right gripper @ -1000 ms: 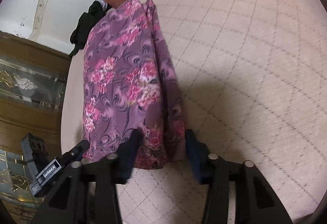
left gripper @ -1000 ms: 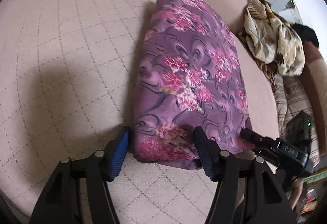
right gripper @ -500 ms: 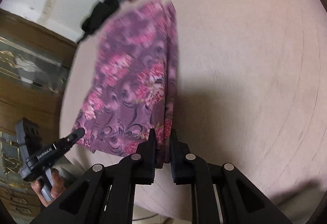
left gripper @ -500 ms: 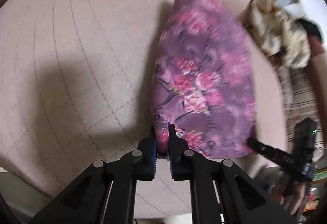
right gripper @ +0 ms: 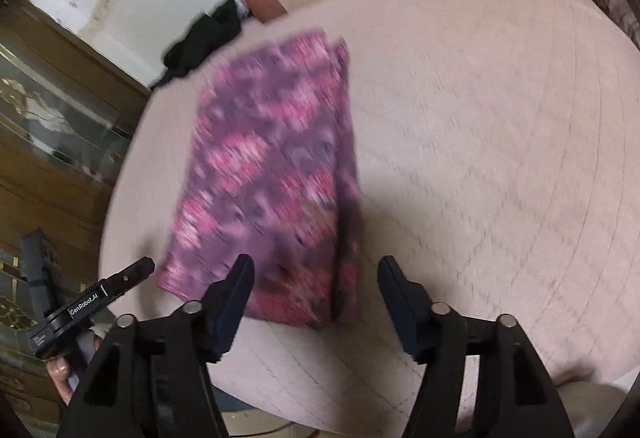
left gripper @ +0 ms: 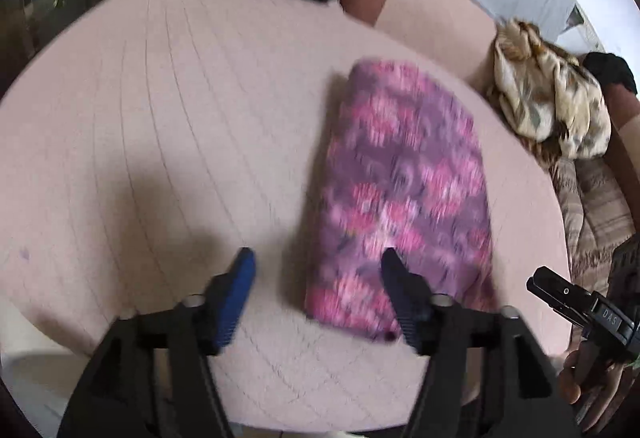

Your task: Fold small clothes

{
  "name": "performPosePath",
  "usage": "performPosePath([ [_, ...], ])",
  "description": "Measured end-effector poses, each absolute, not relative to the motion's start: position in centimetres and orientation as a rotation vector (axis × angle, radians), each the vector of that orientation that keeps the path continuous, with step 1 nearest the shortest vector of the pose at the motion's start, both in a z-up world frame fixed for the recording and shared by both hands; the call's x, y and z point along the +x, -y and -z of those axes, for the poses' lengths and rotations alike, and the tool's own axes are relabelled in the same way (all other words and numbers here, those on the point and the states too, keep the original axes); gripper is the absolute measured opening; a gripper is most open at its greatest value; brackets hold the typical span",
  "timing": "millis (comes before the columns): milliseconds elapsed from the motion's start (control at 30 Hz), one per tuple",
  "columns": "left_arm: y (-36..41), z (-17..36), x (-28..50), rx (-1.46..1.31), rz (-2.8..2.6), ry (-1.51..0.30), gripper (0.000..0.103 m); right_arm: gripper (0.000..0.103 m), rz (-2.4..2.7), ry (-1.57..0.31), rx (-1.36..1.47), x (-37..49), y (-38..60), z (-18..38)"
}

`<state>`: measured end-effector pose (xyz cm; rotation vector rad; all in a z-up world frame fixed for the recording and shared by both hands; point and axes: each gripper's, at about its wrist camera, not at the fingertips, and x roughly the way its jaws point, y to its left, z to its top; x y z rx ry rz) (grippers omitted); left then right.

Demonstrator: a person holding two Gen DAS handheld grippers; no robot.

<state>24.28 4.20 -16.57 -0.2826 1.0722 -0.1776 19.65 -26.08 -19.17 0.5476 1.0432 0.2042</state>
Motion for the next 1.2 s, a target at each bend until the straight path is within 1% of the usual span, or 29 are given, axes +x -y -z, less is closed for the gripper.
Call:
performPosePath([
  [133,-4.0,15.4,28.8,-0.275,0.187,-1.078,0.073,0.07,-0.258,-1.064,0.588,24.1,26.7,17.6],
  [267,-4.4,16.6,34.8,-0.317,0.216,-1.126,0.073,0.065,-0.244,-1.079,0.575,29.6,26.3,17.4],
  [367,-3.2,18.5,39.5,-0.354,0.239,-1.162,0.073,0.058,-0.244,-1.112,0.577,34.0,26.3,19.0],
  [400,-2.9,19.4,40.5,-0.363,0.254,-1.178,0.073,0.053,-0.245,-1.125,0.583,35.5,26.3,20.1],
  [467,-2.3,22.0,41.8,-0.394,0.287,-1.224,0.072,0.048,-0.251,-1.142,0.598,36.7,26.4,21.9],
  [500,-2.3,23.6,41.9,-0.417,0.299,-1.253,0.066,0.042,-0.257,-1.144,0.607,36.9,26.4,23.3],
  [533,-2.5,24.7,41.8,-0.449,0.289,-1.283,0.063,0.035,-0.248,-1.15,0.613,36.6,26.5,24.2],
  [567,-2.8,25.5,41.7,-0.508,0.282,-1.312,0.057,0.019,-0.235,-1.17,0.627,36.4,26.6,25.1],
  [600,-2.9,25.6,41.8,-0.557,0.312,-1.322,0.04,0.013,-0.241,-1.192,0.658,36.3,26.7,25.9],
  [667,-2.9,24.9,42.0,-0.55,0.328,-1.336,0.028,0.007,-0.225,-1.185,0.614,36.4,26.6,25.0],
  [700,-2.9,24.5,42.1,-0.522,0.322,-1.317,0.025,0.006,-0.224,-1.153,0.595,36.4,26.6,23.8],
  [733,-2.7,24.7,42.1,-0.488,0.315,-1.308,0.026,0.005,-0.223,-1.131,0.568,36.4,26.6,23.5],
  [767,-2.4,25.6,42.3,-0.481,0.305,-1.33,0.027,0.005,-0.191,-1.162,0.542,36.9,26.5,24.7],
  [833,-2.3,25.9,42.3,-0.484,0.288,-1.333,0.029,0.005,-0.195,-1.212,0.636,37.3,26.8,27.3],
  [867,-2.2,25.5,42.3,-0.476,0.288,-1.327,0.031,0.005,-0.195,-1.2,0.626,37.2,26.8,26.7],
  [933,-2.3,24.4,41.8,-0.474,0.27,-1.302,0.034,0.007,-0.187,-1.189,0.593,37.1,26.8,25.6],
  [967,-2.5,23.8,41.6,-0.469,0.249,-1.286,0.037,0.011,-0.182,-1.185,0.588,36.7,26.9,25.0],
  [1033,-2.6,22.5,41.4,-0.454,0.246,-1.253,0.051,0.027,-0.209,-1.153,0.58,36.1,27.0,23.5],
  [1067,-2.5,21.7,41.6,-0.451,0.259,-1.241,0.065,0.051,-0.23,-1.127,0.591,36.0,27.3,22.5],
  [1100,-2.2,20.9,42.2,-0.438,0.269,-1.235,0.071,0.072,-0.242,-1.106,0.606,36.2,27.6,21.9],
  [1133,-1.9,20.2,42.9,-0.418,0.268,-1.232,0.071,0.077,-0.248,-1.084,0.629,36.8,28.0,21.1],
  [1167,-1.6,19.6,43.7,-0.397,0.264,-1.229,0.072,0.078,-0.246,-1.074,0.655,37.6,28.4,20.7],
  [1200,-0.9,19.2,45.0,-0.376,0.277,-1.223,0.078,0.078,-0.254,-1.074,0.674,38.6,28.5,20.6],
])
